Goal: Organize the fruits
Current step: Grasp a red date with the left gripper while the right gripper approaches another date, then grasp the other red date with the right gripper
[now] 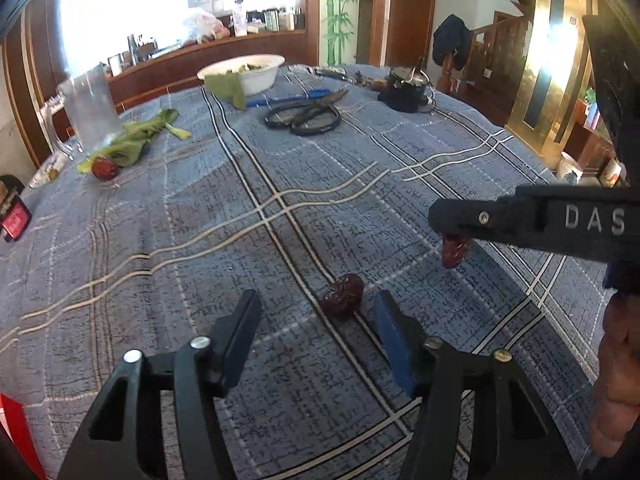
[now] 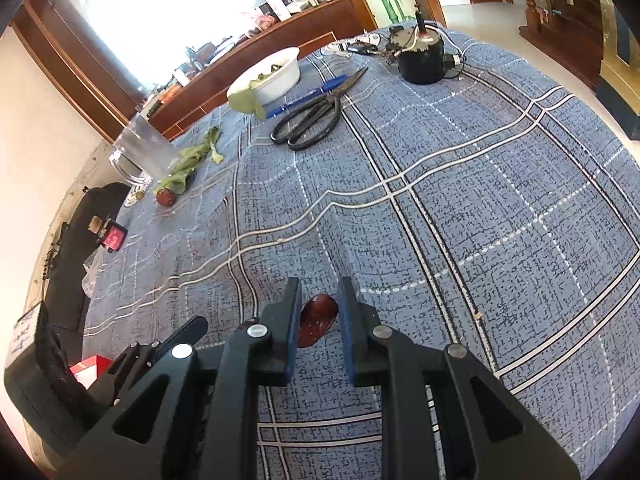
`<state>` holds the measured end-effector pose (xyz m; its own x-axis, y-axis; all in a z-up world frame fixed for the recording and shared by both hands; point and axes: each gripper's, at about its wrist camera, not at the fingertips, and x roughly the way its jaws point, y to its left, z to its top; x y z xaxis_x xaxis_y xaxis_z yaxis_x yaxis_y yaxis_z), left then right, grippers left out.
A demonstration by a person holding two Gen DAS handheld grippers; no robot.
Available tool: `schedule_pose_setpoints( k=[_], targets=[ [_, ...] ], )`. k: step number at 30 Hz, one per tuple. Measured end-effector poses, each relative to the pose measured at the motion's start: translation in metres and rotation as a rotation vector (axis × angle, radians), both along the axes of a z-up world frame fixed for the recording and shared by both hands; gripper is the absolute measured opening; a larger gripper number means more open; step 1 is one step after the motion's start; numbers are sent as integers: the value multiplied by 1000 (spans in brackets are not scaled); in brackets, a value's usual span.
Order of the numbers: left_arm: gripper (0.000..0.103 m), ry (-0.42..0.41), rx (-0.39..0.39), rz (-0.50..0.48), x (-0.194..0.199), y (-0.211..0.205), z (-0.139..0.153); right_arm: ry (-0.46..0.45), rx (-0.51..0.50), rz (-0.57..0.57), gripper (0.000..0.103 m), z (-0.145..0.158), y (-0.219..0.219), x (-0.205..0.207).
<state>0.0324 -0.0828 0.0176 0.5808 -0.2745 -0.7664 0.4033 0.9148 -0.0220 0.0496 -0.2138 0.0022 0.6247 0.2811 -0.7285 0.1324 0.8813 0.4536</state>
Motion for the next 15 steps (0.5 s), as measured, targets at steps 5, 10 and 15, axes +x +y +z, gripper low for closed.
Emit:
schedule_pose_setpoints(
  k=[5, 10, 15],
  targets=[
    [30, 33, -27, -26, 4, -4, -4, 32, -19, 9, 20, -7, 4, 4],
    [19, 32, -41, -19, 5, -1, -3, 85, -35, 18, 20, -19, 7, 9],
    [19, 26, -23, -29, 0, 2, -3, 88, -46, 25, 20, -19, 7, 9]
  ],
)
